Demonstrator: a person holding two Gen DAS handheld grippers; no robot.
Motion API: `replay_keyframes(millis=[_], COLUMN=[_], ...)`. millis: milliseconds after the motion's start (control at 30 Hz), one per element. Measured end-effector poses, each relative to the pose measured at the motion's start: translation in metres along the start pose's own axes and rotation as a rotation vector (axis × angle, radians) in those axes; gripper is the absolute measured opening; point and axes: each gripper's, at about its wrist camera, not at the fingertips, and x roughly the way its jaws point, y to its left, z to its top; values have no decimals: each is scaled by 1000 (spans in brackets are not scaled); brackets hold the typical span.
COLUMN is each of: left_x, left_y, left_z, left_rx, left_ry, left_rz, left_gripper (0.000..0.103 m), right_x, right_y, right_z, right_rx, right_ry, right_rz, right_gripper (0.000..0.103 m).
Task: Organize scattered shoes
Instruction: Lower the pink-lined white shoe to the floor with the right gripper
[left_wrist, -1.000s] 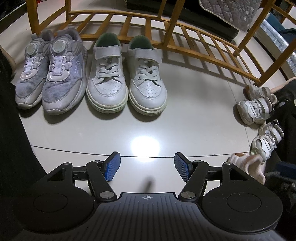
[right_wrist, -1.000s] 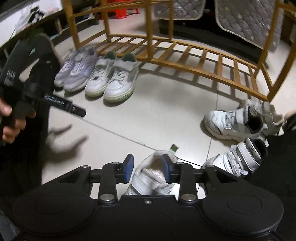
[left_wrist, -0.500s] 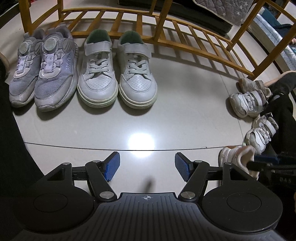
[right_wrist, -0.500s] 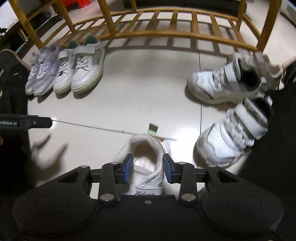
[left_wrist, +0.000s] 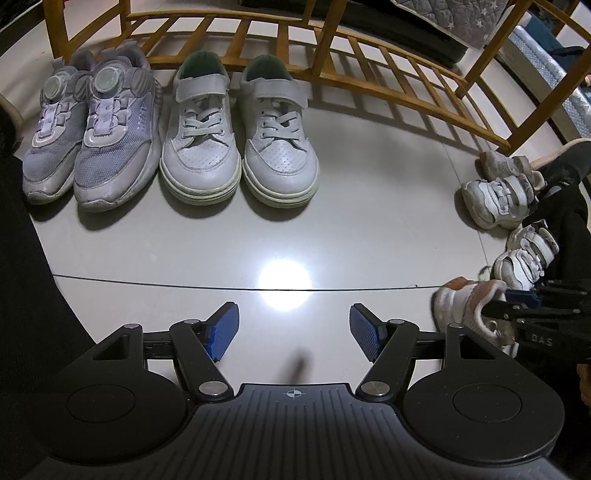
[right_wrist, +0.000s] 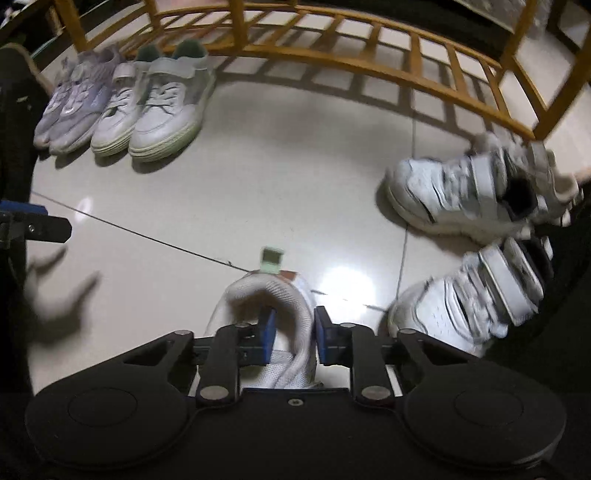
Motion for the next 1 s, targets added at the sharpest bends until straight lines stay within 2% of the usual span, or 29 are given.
replay_keyframes(millis=[167,633,733,800,867,1000], left_x=[0,-5,-5,-5,-5,-5], left_y=[1,3,4,4,4,-1], left_z=[-1,-2,-2,-2,-2,-2], left_rx=[-5,-4,-5,-7,-3,11], left_ry=[3,-3,-3,0,0,0], left_rz=[2,5,5,7,5,-11], left_gripper=[67,68,68,68,68,68], right_x=[-1,-3,-7,-14,-22,-37], right_y=[20,76,79,76,72,55], right_z=[4,15,15,15,15,11], right_rx=[-92,-329,-341,-328,-310,-210], right_ry=[-26,-48,-55,-65,-77,-117], right_rz=[21,173,181,186,186,175], right_gripper=[19,21,28,39,43,56])
